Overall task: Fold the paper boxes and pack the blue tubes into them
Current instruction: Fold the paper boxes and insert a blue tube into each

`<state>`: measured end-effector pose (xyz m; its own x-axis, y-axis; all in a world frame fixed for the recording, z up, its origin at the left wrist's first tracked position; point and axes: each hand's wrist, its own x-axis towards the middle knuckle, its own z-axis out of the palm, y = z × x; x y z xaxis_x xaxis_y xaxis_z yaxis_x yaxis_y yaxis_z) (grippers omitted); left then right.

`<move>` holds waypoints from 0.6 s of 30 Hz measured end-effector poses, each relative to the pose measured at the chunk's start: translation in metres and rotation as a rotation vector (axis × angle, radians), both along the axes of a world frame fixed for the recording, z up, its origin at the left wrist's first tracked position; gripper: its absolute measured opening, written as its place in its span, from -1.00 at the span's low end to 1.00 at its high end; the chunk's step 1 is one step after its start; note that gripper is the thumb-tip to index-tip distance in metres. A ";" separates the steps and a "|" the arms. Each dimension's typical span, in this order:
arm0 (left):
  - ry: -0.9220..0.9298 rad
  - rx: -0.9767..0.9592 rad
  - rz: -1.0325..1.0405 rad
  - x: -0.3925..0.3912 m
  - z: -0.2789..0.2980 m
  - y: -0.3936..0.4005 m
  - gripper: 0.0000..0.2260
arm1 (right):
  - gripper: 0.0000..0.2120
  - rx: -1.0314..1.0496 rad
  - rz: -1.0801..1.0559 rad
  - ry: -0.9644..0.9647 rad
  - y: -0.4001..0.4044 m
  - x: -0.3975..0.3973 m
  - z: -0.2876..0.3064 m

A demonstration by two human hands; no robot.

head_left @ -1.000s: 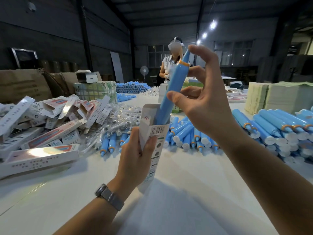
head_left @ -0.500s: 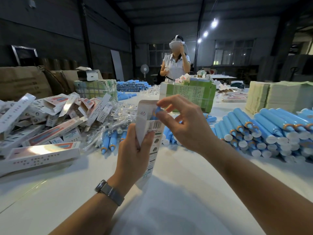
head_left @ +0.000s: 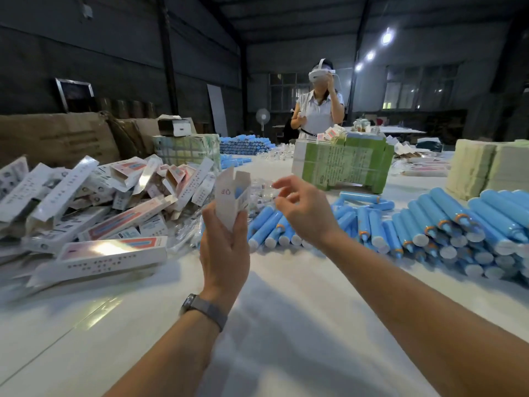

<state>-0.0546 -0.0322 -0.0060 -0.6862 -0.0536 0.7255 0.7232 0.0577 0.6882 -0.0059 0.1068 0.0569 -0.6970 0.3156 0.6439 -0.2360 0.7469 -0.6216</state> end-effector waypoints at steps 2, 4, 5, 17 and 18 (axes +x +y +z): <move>-0.021 0.051 0.052 -0.006 -0.004 -0.003 -0.77 | -0.66 0.175 -0.025 -0.252 -0.002 -0.037 -0.007; -0.039 0.071 0.083 -0.012 -0.008 -0.004 -0.74 | -0.53 0.418 -0.076 -0.428 -0.005 -0.074 -0.011; -0.039 0.068 0.089 -0.014 -0.009 -0.004 -0.74 | -0.50 0.527 -0.110 -0.498 -0.008 -0.091 -0.013; -0.004 0.074 0.071 -0.024 -0.011 -0.001 -0.74 | -0.75 0.446 -0.185 -0.425 -0.005 -0.152 -0.032; -0.004 0.073 0.071 -0.024 -0.011 -0.001 -0.74 | -0.72 0.372 -0.171 -0.396 -0.004 -0.151 -0.032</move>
<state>-0.0788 -0.0328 -0.0167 -0.6813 -0.1546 0.7155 0.7166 0.0585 0.6950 -0.1569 0.1027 0.0249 -0.8668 0.2474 0.4329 0.1053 0.9395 -0.3259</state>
